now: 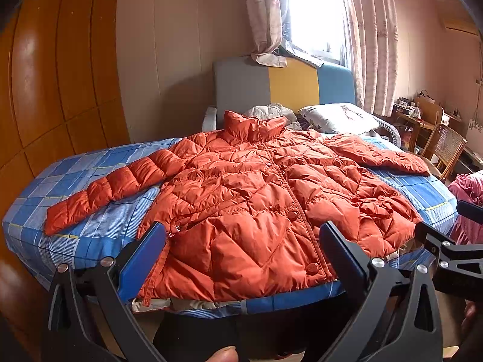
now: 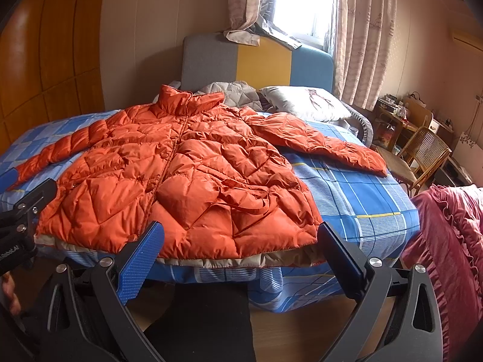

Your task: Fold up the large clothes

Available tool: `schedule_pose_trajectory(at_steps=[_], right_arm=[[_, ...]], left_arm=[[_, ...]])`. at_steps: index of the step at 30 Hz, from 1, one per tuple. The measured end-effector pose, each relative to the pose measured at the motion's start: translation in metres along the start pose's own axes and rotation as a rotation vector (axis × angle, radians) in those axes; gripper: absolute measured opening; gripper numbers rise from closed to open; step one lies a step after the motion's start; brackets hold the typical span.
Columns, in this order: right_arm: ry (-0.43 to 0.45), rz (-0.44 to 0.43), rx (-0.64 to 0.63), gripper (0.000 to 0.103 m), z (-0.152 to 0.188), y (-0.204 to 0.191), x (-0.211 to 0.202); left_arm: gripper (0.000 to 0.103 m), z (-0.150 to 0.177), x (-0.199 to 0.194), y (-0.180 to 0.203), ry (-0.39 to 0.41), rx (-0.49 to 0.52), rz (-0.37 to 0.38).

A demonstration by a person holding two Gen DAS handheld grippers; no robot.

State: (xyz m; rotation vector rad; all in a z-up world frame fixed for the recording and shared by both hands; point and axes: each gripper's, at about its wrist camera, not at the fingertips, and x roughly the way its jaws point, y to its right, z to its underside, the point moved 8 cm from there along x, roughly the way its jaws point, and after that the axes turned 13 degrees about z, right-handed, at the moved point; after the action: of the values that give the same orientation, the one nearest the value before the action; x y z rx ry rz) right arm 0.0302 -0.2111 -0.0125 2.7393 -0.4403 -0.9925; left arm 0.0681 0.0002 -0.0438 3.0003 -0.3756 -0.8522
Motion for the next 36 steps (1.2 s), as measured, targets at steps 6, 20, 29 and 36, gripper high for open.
schedule_pose_trajectory(at_steps=[6, 20, 29, 36], right_arm=[[-0.012, 0.005, 0.000, 0.100, 0.0014, 0.0010, 0.0032], [-0.016, 0.011, 0.002, 0.100, 0.0017, 0.0029, 0.0039], [-0.017, 0.018, 0.020, 0.100, -0.0015, 0.0076, 0.0055], [-0.016, 0.021, 0.020, 0.100, -0.0017, 0.0077, 0.0059]], left_arm=[[0.101, -0.0010, 0.0003, -0.0004, -0.001, -0.004, -0.001], [0.101, -0.0003, 0.0003, -0.0031, -0.005, -0.016, -0.004], [0.101, -0.0007, 0.0017, -0.0048, -0.006, -0.020, -0.003], [0.101, -0.0014, 0.0011, -0.0050, -0.004, -0.020, -0.005]])
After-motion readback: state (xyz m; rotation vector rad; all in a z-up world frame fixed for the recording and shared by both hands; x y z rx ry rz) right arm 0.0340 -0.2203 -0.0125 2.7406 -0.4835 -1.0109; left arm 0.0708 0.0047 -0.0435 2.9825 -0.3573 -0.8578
